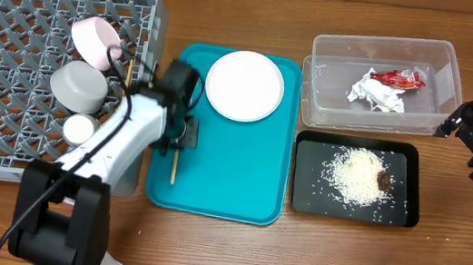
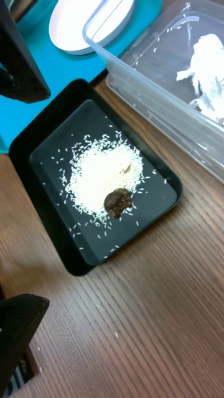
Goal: Sort waste into correct bins and load items into the dishwasher
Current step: 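Grasp the remaining chopstick with the left gripper and place it in the rack, then grasp the white plate rim with the left gripper and lift it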
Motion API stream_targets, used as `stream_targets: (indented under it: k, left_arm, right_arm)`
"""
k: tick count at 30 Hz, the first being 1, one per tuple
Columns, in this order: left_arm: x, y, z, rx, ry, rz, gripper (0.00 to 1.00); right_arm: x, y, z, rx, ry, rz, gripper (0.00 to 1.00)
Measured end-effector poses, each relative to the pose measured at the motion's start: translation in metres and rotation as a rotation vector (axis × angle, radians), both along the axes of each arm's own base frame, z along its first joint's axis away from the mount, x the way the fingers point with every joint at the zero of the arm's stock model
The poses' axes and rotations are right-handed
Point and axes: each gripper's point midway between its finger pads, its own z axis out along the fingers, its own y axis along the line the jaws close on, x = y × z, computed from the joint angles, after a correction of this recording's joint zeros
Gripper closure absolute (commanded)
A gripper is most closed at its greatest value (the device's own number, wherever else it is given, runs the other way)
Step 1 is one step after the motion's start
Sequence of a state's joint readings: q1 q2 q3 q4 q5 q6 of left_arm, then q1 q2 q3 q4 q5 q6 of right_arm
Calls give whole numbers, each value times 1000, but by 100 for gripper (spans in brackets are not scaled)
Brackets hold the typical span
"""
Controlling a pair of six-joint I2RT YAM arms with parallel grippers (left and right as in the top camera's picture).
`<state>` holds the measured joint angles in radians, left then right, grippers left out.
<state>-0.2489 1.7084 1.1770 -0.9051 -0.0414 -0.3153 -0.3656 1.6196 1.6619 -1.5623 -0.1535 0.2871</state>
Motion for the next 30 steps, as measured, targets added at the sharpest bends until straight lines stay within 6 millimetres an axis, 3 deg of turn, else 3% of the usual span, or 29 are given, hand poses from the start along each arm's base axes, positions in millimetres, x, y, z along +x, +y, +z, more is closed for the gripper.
stream_targets:
  k: [4,7,9,12,18,22,25,30]
  left_arm:
    - [31,6,63,27,-94,22,96]
    - [60,31,107,85,-211,72,96]
    - [67,54,117,132,-241,106,96]
    - [67,90,118,183,-236,163,96]
    - [67,128,106,184,-198,242,92]
    - [69,128,78,171,-121,235,56]
    - [68,127,66,174,-79,214,48]
    - [66,126,65,169,-70,206,46]
  right_arm:
    - [0,0,0,0,-1,0,0]
    - [0,0,0,0,0,-1,0]
    - [0,0,0,0,0,0,0]
    - [0,0,0,0,0,0,0]
    - [0,0,0,0,1,0,0]
    - [0,0,0,0,0,0,0]
    - [0,0,0,0,0,0,0]
    - [0,0,0,0,0,0,0]
